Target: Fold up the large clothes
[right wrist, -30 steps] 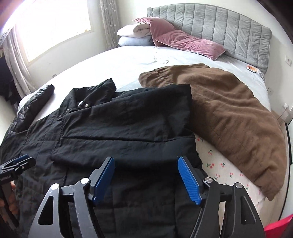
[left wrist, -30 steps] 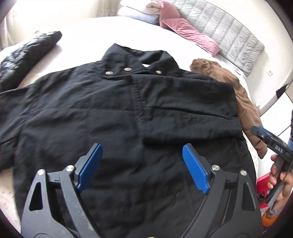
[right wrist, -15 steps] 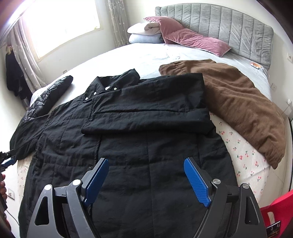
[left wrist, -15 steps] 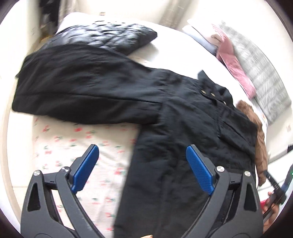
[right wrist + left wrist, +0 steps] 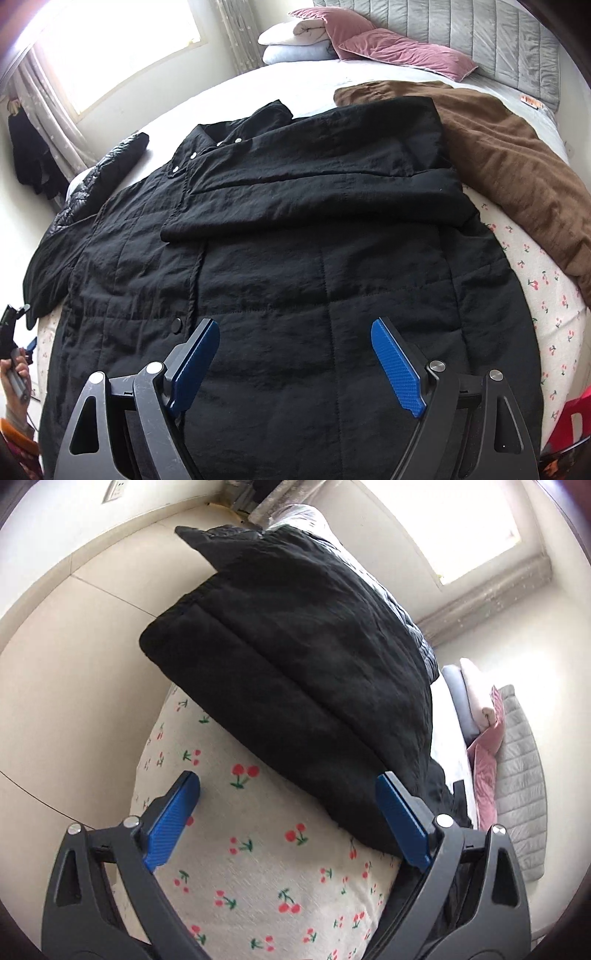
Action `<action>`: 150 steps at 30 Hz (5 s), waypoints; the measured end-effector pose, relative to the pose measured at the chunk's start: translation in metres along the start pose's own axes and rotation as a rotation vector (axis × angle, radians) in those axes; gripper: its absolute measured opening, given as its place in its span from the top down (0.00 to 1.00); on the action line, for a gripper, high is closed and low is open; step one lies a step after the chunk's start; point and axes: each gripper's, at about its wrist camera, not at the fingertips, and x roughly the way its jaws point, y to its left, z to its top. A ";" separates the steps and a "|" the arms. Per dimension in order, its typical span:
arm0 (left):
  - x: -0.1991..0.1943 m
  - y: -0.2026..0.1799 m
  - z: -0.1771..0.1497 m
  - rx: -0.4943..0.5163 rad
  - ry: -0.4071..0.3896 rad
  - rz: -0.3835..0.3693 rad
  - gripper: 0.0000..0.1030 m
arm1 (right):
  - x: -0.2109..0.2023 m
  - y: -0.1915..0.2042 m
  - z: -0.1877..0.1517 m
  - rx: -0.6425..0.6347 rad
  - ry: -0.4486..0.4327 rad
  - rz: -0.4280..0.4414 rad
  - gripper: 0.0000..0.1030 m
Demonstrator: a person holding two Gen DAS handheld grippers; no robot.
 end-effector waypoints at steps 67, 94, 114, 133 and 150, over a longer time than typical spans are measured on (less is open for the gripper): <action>0.110 -0.258 -0.104 0.801 0.191 -0.228 0.47 | 0.108 0.031 0.126 0.250 0.064 0.259 0.19; 0.145 -0.261 -0.189 1.078 0.253 -0.210 0.46 | 0.134 0.127 0.106 -0.358 -0.199 -0.070 0.45; 0.021 -0.246 -0.196 1.048 0.273 -0.156 0.19 | -0.047 -0.036 0.036 -0.128 -0.135 -0.055 0.20; -0.107 -0.115 -0.244 0.972 0.395 -0.020 0.07 | -0.117 -0.064 -0.142 -0.135 0.014 -0.107 0.17; -0.113 -0.046 -0.257 0.953 0.510 0.017 0.07 | -0.116 -0.160 -0.159 0.080 0.064 -0.163 0.17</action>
